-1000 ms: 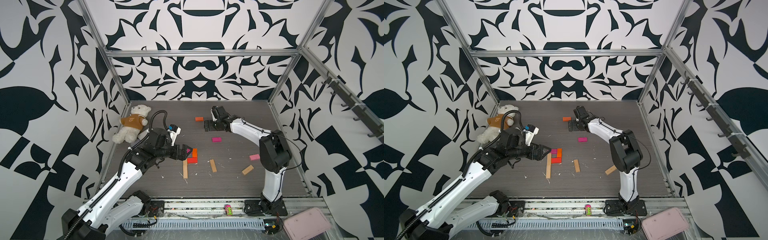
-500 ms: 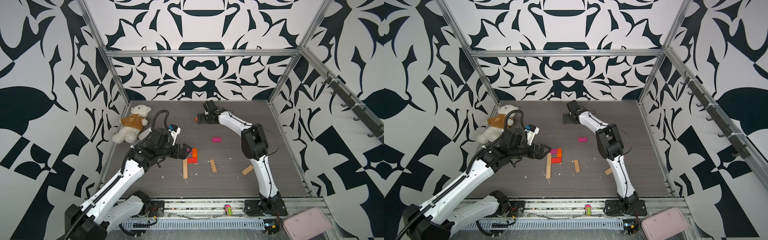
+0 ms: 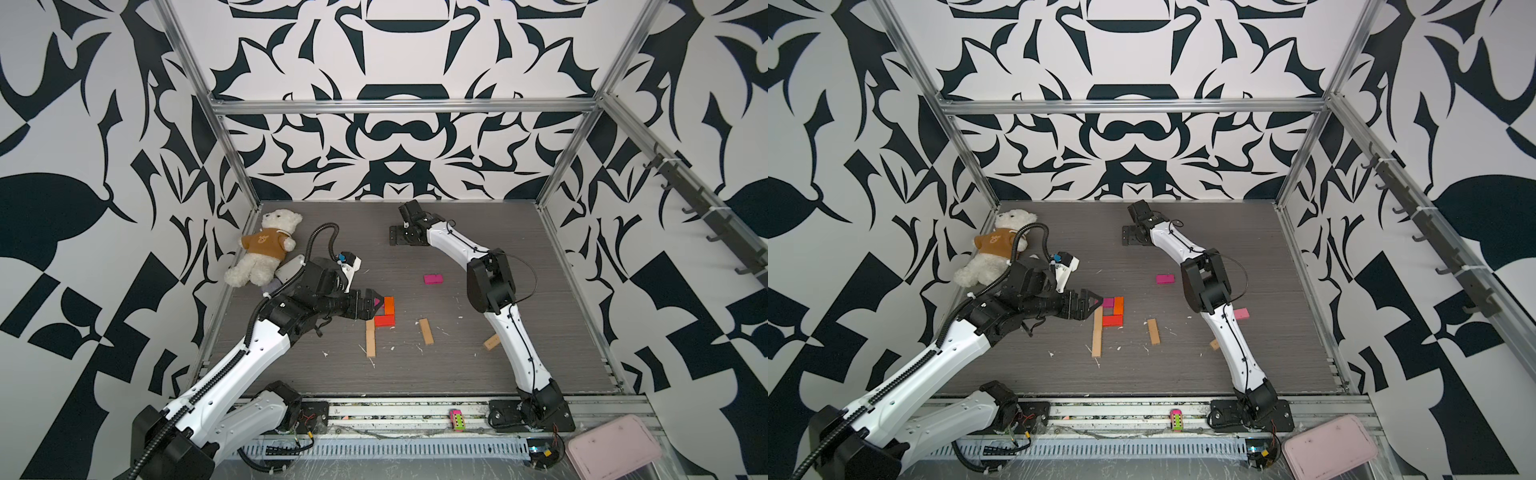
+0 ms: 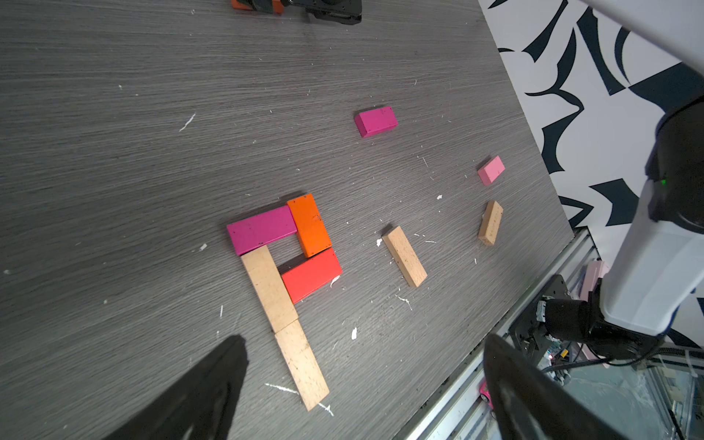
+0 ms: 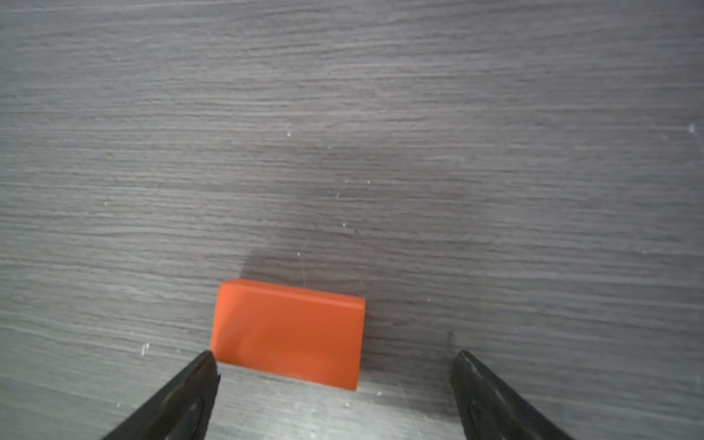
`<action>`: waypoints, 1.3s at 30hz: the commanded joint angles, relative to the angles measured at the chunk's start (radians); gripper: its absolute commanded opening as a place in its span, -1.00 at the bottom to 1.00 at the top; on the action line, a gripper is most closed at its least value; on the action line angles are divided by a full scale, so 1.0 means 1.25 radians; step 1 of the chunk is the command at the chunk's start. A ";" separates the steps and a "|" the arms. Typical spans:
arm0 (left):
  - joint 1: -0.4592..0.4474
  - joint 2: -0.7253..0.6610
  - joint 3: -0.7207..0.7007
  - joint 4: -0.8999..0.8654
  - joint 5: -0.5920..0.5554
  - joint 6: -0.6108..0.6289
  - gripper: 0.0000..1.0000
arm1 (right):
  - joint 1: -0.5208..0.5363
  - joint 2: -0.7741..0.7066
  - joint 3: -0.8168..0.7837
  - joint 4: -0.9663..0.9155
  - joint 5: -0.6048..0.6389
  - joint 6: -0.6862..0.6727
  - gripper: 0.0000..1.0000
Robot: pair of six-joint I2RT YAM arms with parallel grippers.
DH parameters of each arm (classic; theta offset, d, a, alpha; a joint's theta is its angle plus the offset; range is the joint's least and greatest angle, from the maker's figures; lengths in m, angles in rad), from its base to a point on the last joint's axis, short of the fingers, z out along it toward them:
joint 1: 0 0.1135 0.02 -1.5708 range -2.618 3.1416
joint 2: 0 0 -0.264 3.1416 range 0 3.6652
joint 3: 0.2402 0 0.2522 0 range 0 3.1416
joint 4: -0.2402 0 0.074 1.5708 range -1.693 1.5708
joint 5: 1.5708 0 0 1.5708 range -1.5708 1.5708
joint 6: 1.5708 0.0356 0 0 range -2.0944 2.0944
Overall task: Assemble the letter p with building blocks
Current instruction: Pick up the building block from the center of the board.
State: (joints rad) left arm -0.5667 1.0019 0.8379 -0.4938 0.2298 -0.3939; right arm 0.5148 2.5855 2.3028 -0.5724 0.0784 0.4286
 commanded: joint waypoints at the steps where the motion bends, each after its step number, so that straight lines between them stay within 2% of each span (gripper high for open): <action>1: 0.004 0.010 -0.010 0.012 0.016 -0.002 0.99 | 0.012 0.023 0.088 -0.047 0.015 0.017 0.97; 5: 0.004 0.010 -0.010 0.011 0.021 -0.002 0.99 | 0.029 0.070 0.168 -0.086 0.049 0.018 0.97; 9: 0.004 0.001 -0.016 0.014 0.021 -0.004 0.99 | 0.035 0.088 0.174 -0.086 0.064 0.023 0.91; 18: 0.003 0.002 -0.021 0.021 0.031 -0.012 0.99 | 0.035 0.125 0.197 -0.103 0.061 0.022 0.49; 25: 0.003 0.002 -0.021 0.022 0.035 -0.014 0.99 | 0.031 0.130 0.209 -0.118 0.079 0.039 0.39; 32: 0.003 -0.002 -0.024 0.022 0.040 -0.015 0.99 | 0.026 0.080 0.132 -0.102 0.120 0.035 0.35; 39: 0.003 -0.005 -0.026 0.024 0.056 -0.022 0.99 | -0.002 -0.076 -0.098 -0.011 0.099 0.008 0.35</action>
State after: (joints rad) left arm -0.5667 1.0145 0.8162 -0.4744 0.2752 -0.4149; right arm 0.5381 2.5744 2.2684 -0.5854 0.1890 0.4625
